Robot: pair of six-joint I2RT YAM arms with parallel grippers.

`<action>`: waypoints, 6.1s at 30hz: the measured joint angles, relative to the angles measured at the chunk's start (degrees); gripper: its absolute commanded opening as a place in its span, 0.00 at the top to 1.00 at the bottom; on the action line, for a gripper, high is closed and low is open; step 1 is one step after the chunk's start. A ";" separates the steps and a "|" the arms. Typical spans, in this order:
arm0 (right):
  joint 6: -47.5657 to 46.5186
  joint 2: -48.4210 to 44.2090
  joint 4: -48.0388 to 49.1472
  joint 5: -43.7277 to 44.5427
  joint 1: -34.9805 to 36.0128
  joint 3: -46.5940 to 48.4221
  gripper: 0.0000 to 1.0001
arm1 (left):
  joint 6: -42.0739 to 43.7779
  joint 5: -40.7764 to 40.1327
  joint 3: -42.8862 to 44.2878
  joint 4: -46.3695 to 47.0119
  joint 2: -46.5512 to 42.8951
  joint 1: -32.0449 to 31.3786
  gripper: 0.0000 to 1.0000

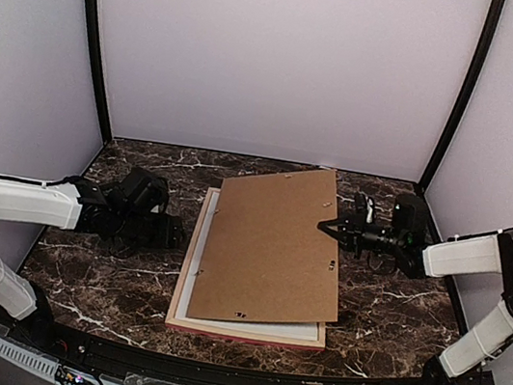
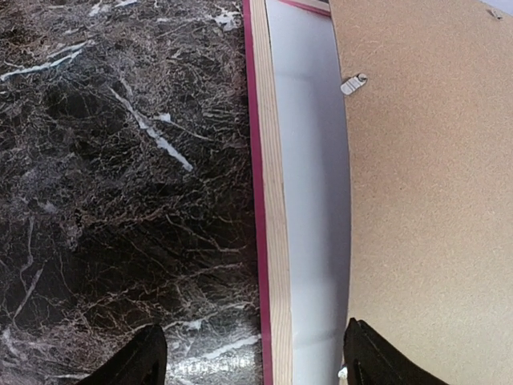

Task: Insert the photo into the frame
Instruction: Place the backboard on the frame body.

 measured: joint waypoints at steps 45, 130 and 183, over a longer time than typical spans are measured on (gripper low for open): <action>5.86 15.28 14.03 -1.66 0.63 1.57 1.00 | 0.94 4.07 0.85 2.67 7.50 0.15 0.22; -11.02 17.18 -9.66 3.76 3.43 8.17 0.53 | 0.92 12.72 0.85 8.52 13.22 0.15 0.23; -28.37 13.99 -41.70 23.19 9.46 20.79 0.27 | 0.11 -1.03 14.88 -2.62 25.35 -7.23 0.33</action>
